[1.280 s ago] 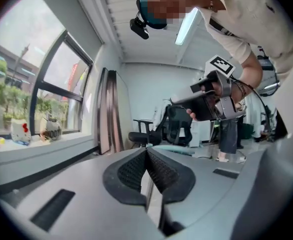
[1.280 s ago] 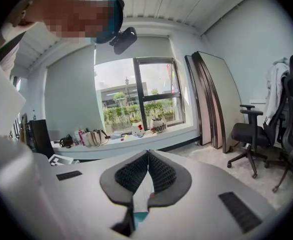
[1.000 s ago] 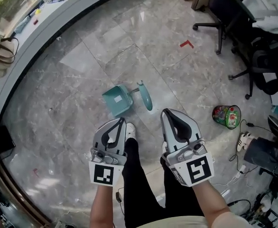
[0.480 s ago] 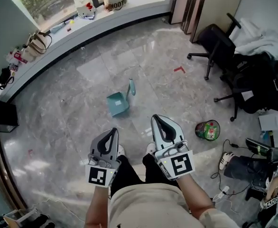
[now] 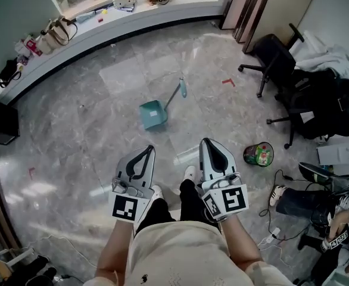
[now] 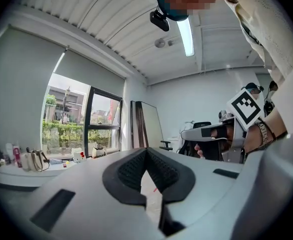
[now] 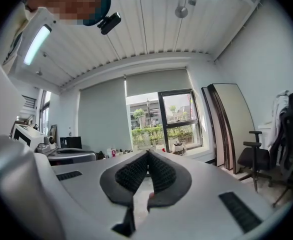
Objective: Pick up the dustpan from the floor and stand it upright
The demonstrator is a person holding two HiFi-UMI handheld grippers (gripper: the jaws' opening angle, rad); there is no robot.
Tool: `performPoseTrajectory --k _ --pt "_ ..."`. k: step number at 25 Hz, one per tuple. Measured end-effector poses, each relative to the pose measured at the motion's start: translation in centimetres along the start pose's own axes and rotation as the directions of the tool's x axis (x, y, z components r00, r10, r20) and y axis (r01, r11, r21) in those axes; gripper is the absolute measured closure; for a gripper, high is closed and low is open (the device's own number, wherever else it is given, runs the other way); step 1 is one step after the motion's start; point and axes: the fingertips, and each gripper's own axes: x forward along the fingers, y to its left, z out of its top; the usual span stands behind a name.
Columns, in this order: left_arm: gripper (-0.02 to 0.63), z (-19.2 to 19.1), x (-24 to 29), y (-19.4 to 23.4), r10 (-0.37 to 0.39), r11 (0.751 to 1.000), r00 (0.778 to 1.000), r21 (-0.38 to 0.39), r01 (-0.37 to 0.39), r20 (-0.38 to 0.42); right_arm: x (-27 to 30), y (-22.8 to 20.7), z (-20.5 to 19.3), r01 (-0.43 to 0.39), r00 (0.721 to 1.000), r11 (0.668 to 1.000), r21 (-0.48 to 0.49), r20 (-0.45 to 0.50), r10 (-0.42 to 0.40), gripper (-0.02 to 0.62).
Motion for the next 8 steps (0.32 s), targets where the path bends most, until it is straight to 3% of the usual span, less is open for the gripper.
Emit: performPoseTrajectory --k 8 --pt "0.595 -0.7 -10.0 1.2 0.013 1.0 0.998 0.02 -0.014 0.06 -4.0 9.7 -1.7 -0.01 0.999 1.0 -0.027 0.035 0.011 0.577"
